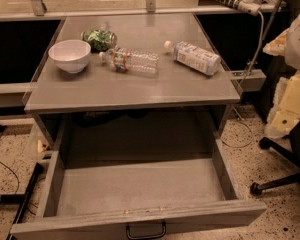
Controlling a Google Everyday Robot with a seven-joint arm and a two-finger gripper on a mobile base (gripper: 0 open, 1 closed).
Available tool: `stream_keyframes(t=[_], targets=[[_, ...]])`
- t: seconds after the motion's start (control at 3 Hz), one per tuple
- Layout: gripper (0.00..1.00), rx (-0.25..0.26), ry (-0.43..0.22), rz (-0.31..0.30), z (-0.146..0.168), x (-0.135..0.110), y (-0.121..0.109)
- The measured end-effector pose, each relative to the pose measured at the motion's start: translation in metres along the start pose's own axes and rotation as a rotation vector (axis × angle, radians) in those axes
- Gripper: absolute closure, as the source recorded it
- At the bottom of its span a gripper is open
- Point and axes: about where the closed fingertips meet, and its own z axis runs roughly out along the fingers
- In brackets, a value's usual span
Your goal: Close top drawer
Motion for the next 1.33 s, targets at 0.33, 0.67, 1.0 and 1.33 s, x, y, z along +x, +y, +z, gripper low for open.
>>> stream_keyframes(t=[0.33,0.67,1.0,1.33], targets=[[0.00,0.007,-0.003,-0.004,0.001,0.001,0.005],[0.19,0.014,-0.031,-0.029,0.005,0.007,0.029],[0.43,-0.034,-0.070,-0.031,0.027,0.020,0.064],[0.66,-0.143,-0.116,-0.050,0.057,0.022,0.110]])
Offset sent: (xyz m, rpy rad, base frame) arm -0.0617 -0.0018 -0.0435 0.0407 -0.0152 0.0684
